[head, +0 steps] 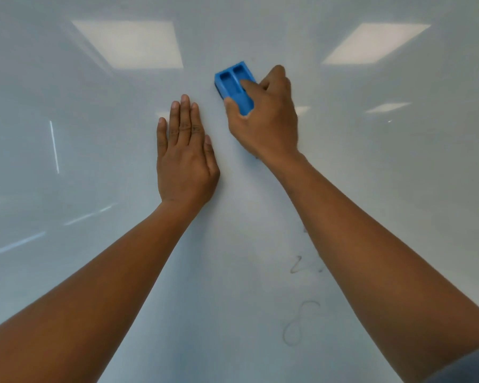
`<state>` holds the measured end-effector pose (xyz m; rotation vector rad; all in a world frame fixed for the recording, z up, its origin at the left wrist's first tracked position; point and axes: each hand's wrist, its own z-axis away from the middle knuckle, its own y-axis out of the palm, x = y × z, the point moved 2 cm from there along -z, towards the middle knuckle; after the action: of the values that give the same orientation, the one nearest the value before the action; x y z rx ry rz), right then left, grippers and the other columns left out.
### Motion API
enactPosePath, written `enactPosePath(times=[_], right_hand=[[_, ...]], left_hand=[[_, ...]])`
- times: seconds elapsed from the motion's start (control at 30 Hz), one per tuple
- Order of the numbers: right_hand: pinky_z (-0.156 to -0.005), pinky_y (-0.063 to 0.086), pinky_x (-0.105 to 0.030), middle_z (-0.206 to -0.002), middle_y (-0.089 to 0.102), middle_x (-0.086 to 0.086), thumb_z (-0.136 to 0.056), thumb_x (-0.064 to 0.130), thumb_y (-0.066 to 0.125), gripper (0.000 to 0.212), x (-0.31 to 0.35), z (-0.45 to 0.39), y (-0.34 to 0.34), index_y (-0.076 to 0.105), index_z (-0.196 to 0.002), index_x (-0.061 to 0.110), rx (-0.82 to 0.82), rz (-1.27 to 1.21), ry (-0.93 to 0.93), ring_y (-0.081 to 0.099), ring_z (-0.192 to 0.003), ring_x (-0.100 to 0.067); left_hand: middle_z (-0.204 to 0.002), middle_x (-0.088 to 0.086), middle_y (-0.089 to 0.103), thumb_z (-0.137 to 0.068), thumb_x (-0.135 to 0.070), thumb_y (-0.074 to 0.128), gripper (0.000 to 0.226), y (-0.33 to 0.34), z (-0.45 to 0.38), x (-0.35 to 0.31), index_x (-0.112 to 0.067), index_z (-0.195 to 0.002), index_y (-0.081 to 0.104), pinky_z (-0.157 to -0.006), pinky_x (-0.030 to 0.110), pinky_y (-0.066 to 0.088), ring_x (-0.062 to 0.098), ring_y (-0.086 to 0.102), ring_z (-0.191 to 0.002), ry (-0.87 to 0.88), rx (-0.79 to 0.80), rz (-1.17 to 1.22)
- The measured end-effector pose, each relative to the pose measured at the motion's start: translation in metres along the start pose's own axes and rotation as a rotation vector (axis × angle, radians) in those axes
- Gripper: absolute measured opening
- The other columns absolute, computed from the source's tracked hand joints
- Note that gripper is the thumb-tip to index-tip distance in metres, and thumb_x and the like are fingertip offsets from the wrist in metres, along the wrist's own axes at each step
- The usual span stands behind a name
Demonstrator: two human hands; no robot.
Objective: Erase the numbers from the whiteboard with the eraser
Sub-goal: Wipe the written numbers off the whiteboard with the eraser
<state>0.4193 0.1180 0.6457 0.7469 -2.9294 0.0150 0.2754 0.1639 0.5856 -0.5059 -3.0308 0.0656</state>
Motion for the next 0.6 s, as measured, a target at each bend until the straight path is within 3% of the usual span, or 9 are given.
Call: enactPosePath(times=[0.17, 0.3, 0.43, 0.6], right_hand=[[-0.093, 0.049, -0.043, -0.12, 0.045, -0.013, -0.09, 0.039, 0.06, 0.042, -0.028, -0.021, -0.016, 0.063, -0.116, 0.007, -0.084, -0.035, 0.226, 0.048, -0.111, -0.027], [-0.093, 0.047, -0.044, -0.121, 0.045, -0.015, -0.09, 0.039, 0.06, 0.043, 0.0, -0.022, -0.004, 0.063, -0.12, 0.008, -0.022, -0.058, 0.135, 0.047, -0.112, -0.029], [-0.079, 0.051, -0.044, -0.108, 0.048, -0.014, -0.086, 0.037, 0.065, 0.037, 0.008, 0.025, -0.003, 0.067, -0.11, 0.01, 0.056, -0.055, -0.011, 0.049, -0.1, -0.028], [-0.085, 0.05, -0.048, -0.109, 0.049, -0.017, -0.084, 0.033, 0.069, 0.037, -0.042, 0.05, -0.028, 0.068, -0.112, 0.008, -0.031, -0.026, 0.164, 0.052, -0.101, -0.034]], left_hand=[[-0.169, 0.01, 0.01, -0.107, -0.024, 0.021, 0.056, 0.003, 0.0, -0.004, -0.005, -0.16, 0.014, -0.128, 0.04, 0.0, 0.022, 0.005, -0.156, -0.03, -0.002, -0.006], [-0.168, 0.011, 0.011, -0.107, -0.024, 0.02, 0.056, 0.003, 0.002, -0.007, -0.004, -0.159, 0.014, -0.128, 0.039, -0.002, 0.023, 0.006, -0.156, -0.046, -0.008, 0.001], [-0.168, 0.011, 0.01, -0.108, -0.024, 0.021, 0.056, 0.002, 0.006, -0.005, -0.004, -0.16, 0.014, -0.128, 0.041, 0.001, 0.023, 0.005, -0.156, -0.026, 0.007, 0.013], [-0.169, 0.01, 0.009, -0.108, -0.023, 0.023, 0.056, 0.005, 0.019, -0.007, -0.005, -0.16, 0.012, -0.128, 0.042, 0.001, 0.023, 0.003, -0.157, -0.036, 0.002, 0.016]])
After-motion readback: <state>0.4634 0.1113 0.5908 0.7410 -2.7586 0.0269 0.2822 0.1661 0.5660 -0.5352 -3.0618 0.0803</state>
